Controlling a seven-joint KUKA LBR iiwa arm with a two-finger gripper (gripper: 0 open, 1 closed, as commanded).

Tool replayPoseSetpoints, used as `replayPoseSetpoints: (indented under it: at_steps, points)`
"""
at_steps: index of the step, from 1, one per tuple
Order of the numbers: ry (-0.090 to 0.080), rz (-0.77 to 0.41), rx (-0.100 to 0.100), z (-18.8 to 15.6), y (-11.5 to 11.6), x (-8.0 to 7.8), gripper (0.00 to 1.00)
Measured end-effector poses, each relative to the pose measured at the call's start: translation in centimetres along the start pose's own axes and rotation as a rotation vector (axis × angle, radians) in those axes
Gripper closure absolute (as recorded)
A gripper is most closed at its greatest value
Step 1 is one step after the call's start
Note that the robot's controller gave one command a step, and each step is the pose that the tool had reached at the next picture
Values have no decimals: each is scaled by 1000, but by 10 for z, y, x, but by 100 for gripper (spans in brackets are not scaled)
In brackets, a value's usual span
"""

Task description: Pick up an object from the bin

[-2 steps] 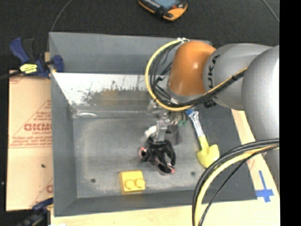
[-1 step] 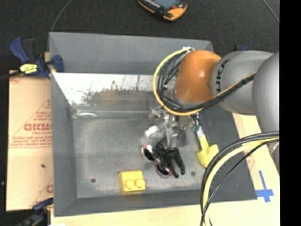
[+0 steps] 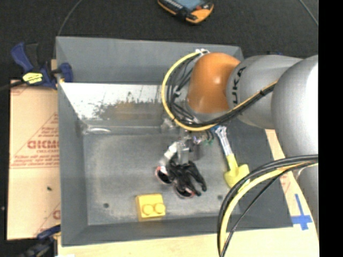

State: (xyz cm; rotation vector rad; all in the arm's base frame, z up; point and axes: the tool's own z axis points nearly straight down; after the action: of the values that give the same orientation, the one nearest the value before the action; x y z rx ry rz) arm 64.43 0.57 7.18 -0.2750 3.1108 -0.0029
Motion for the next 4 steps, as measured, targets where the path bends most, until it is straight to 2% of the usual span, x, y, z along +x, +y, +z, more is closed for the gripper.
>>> replayPoseSetpoints:
  at_steps: [1, 4]
  points:
    - [5, -133, 1, -2, -20, 14, 100]
    - [7, -157, 1, -12, -14, 19, 100]
